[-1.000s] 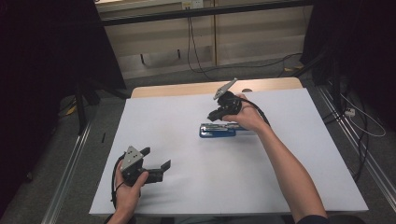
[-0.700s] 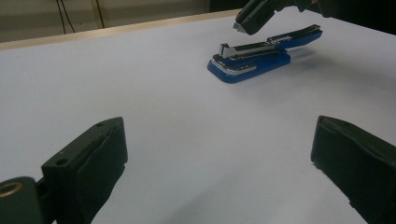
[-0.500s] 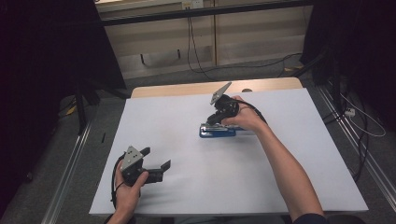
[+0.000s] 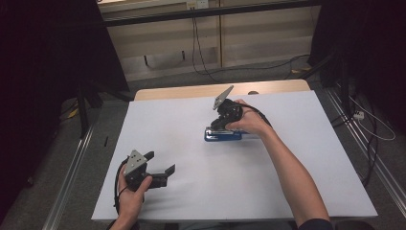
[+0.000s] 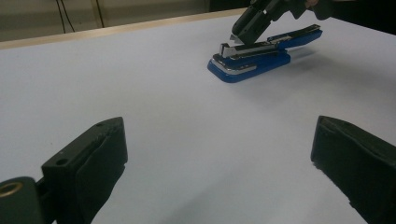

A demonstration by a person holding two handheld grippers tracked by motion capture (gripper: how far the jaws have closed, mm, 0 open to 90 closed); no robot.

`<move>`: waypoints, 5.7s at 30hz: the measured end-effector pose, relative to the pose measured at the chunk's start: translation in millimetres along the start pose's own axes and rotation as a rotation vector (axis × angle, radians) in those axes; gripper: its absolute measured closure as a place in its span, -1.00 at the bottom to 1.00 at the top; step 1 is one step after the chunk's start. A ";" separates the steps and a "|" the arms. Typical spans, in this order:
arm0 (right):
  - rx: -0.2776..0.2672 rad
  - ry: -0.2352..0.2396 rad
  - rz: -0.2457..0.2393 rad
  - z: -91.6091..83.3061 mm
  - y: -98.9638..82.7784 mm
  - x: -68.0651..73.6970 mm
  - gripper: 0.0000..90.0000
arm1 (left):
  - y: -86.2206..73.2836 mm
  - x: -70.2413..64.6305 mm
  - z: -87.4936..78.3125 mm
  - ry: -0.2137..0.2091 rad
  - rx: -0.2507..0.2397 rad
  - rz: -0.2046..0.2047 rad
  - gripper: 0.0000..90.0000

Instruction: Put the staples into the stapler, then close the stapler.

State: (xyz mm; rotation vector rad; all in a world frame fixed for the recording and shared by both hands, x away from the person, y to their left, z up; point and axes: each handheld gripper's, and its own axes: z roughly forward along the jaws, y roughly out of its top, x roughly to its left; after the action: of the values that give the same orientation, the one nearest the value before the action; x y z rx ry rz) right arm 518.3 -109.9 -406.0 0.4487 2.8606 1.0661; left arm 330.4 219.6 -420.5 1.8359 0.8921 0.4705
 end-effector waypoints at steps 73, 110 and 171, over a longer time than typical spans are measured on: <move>-0.017 -0.048 0.017 3.1 -0.6 2.7 0.29 | -0.1 1.0 -1.4 0.000 -0.004 -0.005 -0.91; -0.183 -0.211 0.274 -14.8 -31.7 17.7 -0.86 | -0.6 2.9 0.3 0.009 0.016 -0.003 -0.91; -0.408 -0.657 0.495 -81.3 -123.6 68.8 -0.93 | 13.9 8.3 23.6 0.033 -0.041 0.044 -0.90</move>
State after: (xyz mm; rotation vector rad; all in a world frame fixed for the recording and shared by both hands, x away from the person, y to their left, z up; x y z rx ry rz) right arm 409.2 -230.2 -421.0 1.2311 1.9430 1.2236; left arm 356.5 208.2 -418.5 1.8179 0.8602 0.5441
